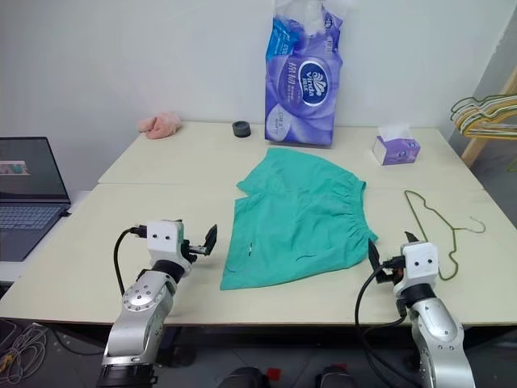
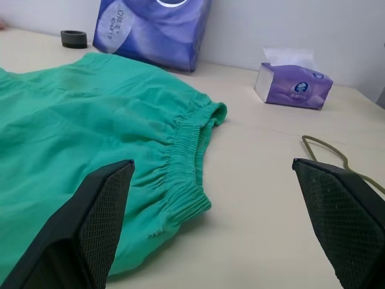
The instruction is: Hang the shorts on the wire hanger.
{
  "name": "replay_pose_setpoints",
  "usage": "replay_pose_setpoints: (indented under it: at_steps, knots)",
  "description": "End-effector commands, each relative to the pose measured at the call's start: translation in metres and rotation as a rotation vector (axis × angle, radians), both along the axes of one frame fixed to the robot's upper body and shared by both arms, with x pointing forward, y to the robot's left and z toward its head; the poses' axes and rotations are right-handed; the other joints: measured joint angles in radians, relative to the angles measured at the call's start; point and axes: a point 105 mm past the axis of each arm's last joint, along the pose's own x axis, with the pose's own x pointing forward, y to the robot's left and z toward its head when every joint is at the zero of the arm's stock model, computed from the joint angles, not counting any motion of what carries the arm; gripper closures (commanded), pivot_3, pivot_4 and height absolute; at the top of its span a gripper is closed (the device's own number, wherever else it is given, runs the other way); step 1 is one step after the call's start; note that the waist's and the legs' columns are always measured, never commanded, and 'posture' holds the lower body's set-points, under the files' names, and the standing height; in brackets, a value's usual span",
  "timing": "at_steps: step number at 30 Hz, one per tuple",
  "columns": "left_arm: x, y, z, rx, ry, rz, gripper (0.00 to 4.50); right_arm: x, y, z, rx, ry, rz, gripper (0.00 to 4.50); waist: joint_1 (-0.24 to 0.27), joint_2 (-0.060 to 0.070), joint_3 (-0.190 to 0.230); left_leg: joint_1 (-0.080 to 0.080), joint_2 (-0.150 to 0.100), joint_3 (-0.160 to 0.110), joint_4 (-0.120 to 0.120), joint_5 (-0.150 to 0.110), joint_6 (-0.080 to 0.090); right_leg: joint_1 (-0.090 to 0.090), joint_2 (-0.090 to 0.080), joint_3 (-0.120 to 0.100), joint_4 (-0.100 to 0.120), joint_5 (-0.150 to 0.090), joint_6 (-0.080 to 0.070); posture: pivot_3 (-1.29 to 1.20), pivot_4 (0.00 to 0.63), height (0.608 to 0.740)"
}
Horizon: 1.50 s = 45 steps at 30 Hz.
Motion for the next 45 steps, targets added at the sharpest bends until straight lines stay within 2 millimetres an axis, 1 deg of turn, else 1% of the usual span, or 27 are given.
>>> replay_pose_setpoints:
  at_steps: [1, 4, 7, 12, 17, 21, 24, 27, 28, 30, 32, 35, 38, 39, 41, 42, 43, 45]
  knots:
    - [0.001, -0.006, 0.021, 0.010, -0.083, -0.045, 0.09, 0.002, 0.000, 0.015, -0.003, -0.052, -0.006, 0.00, 0.000, 0.000, 0.000, 0.000, 0.000, 0.000, 0.000, 0.000, 0.000, 0.000, 0.000, 0.000, 0.000, 0.000, 0.000, 0.08, 0.008, 0.740]
    - [0.001, -0.007, 0.022, 0.023, -0.084, -0.050, 0.09, 0.003, 0.004, 0.018, -0.019, -0.050, 0.012, 0.00, 0.000, 0.000, -0.001, 0.000, 0.000, 0.000, 0.000, 0.000, 0.000, 0.000, 0.000, 0.000, 0.000, 0.000, -0.001, 0.08, 0.008, 0.740]
    - [-0.001, -0.010, 0.025, 0.000, -0.104, -0.075, 0.09, 0.004, 0.006, 0.022, -0.027, -0.053, 0.023, 0.00, 0.001, 0.000, -0.001, 0.000, 0.000, 0.000, 0.000, 0.000, 0.000, 0.000, 0.000, 0.000, 0.000, 0.000, 0.000, 0.10, 0.014, 0.740]
    - [-0.002, -0.012, 0.021, -0.023, -0.071, -0.092, 0.09, 0.005, 0.006, 0.031, -0.037, -0.066, 0.025, 0.00, 0.001, 0.000, 0.000, 0.000, 0.000, 0.000, 0.000, 0.000, 0.000, 0.000, 0.000, 0.000, 0.000, 0.000, 0.000, 0.10, 0.024, 0.740]
    - [-0.002, -0.012, 0.021, -0.020, -0.067, -0.089, 0.09, 0.005, 0.009, 0.032, -0.032, -0.059, 0.030, 0.00, 0.001, 0.000, 0.000, 0.000, 0.000, 0.000, 0.000, 0.000, 0.000, 0.000, 0.000, 0.000, 0.000, -0.001, 0.001, 0.10, 0.026, 0.740]
    - [-0.003, -0.014, 0.022, 0.013, -0.069, -0.121, 0.09, 0.004, 0.015, 0.030, -0.043, -0.049, 0.056, 0.00, 0.001, 0.000, 0.000, 0.000, 0.000, 0.000, 0.000, 0.000, 0.000, 0.000, 0.000, 0.000, 0.000, 0.000, 0.000, 0.09, 0.028, 0.740]
    - [-0.003, -0.016, 0.022, 0.020, -0.069, -0.150, 0.09, 0.004, 0.015, 0.030, -0.061, -0.054, 0.061, 0.00, 0.001, 0.000, 0.000, 0.000, 0.000, 0.000, 0.000, 0.000, 0.000, 0.000, 0.000, 0.000, 0.000, -0.001, 0.001, 0.09, 0.027, 0.740]
    - [-0.008, -0.024, 0.025, -0.035, -0.078, -0.251, 0.09, 0.003, 0.016, 0.030, -0.091, -0.062, 0.072, 0.00, 0.000, 0.000, 0.000, 0.000, 0.000, 0.000, 0.000, 0.000, 0.000, 0.000, 0.000, 0.000, 0.000, -0.001, 0.000, 0.08, 0.028, 0.740]
    - [-0.008, -0.024, 0.021, -0.021, -0.056, -0.261, 0.09, 0.003, 0.016, 0.030, -0.093, -0.062, 0.077, 0.00, 0.000, 0.000, 0.000, 0.000, 0.000, 0.000, 0.000, 0.000, 0.000, 0.000, 0.000, 0.000, 0.000, -0.001, -0.001, 0.08, 0.028, 0.740]
    - [-0.010, -0.031, 0.014, -0.005, -0.012, -0.321, 0.09, 0.001, 0.019, 0.025, -0.094, -0.047, 0.109, 0.00, -0.001, 0.000, 0.000, 0.000, 0.000, 0.000, 0.000, 0.000, 0.000, 0.000, 0.000, 0.000, 0.000, -0.002, -0.001, 0.06, 0.029, 0.740]
    - [-0.013, -0.043, 0.011, 0.001, 0.023, -0.430, 0.09, -0.002, 0.029, 0.020, -0.093, -0.017, 0.199, 0.00, -0.002, 0.000, 0.000, 0.000, 0.000, 0.000, 0.000, 0.000, 0.000, 0.000, 0.000, 0.000, 0.000, -0.003, -0.001, 0.06, 0.029, 0.740]
    - [-0.023, -0.061, 0.013, 0.035, 0.068, -0.625, 0.09, -0.012, 0.045, 0.020, -0.108, 0.017, 0.353, 0.00, -0.005, 0.000, 0.000, 0.000, 0.000, 0.001, 0.000, 0.000, 0.000, 0.000, 0.001, 0.000, 0.000, -0.003, -0.002, 0.03, 0.034, 0.740]
    - [-0.038, -0.073, 0.009, 0.126, 0.165, -0.854, 0.09, -0.032, 0.063, 0.017, -0.207, 0.072, 0.576, 0.00, -0.007, 0.001, 0.001, 0.000, 0.001, 0.001, 0.000, 0.000, 0.000, 0.000, 0.001, 0.000, 0.000, -0.005, -0.001, 0.02, 0.037, 0.740]
    - [-0.044, -0.075, 0.007, 0.144, 0.210, -0.922, 0.09, -0.038, 0.066, 0.015, -0.236, 0.092, 0.634, 0.00, -0.008, 0.001, 0.001, 0.000, 0.001, 0.001, 0.000, 0.000, 0.000, 0.000, 0.001, 0.000, 0.000, -0.008, -0.006, 0.02, 0.039, 0.740]
    - [-0.053, -0.076, 0.002, 0.214, 0.275, -1.023, 0.09, -0.045, 0.068, 0.014, -0.278, 0.114, 0.694, 0.00, -0.013, 0.001, 0.002, 0.001, 0.001, 0.001, 0.000, 0.000, 0.000, 0.000, 0.001, 0.000, 0.000, -0.008, -0.006, 0.00, 0.044, 0.740]
    - [-0.057, -0.074, -0.003, 0.278, 0.315, -1.065, 0.09, -0.047, 0.067, 0.013, -0.299, 0.123, 0.716, 0.00, -0.016, 0.001, 0.002, 0.001, 0.001, 0.001, 0.000, 0.000, 0.000, 0.000, 0.001, 0.000, 0.000, -0.008, -0.006, 0.00, 0.046, 0.740]
    - [-0.058, -0.071, -0.009, 0.339, 0.343, -1.091, 0.09, -0.048, 0.067, 0.012, -0.315, 0.128, 0.730, 0.00, -0.019, 0.001, 0.002, 0.001, 0.001, 0.001, -0.001, 0.000, 0.000, 0.001, 0.001, 0.000, 0.000, -0.009, -0.006, 0.00, 0.047, 0.740]
    - [-0.055, -0.068, -0.015, 0.423, 0.359, -1.100, 0.09, -0.048, 0.065, 0.012, -0.338, 0.121, 0.737, 0.00, -0.024, 0.002, 0.003, 0.001, 0.002, 0.001, -0.001, 0.000, 0.000, 0.001, 0.001, 0.000, 0.000, -0.009, -0.006, -0.01, 0.049, 0.740]
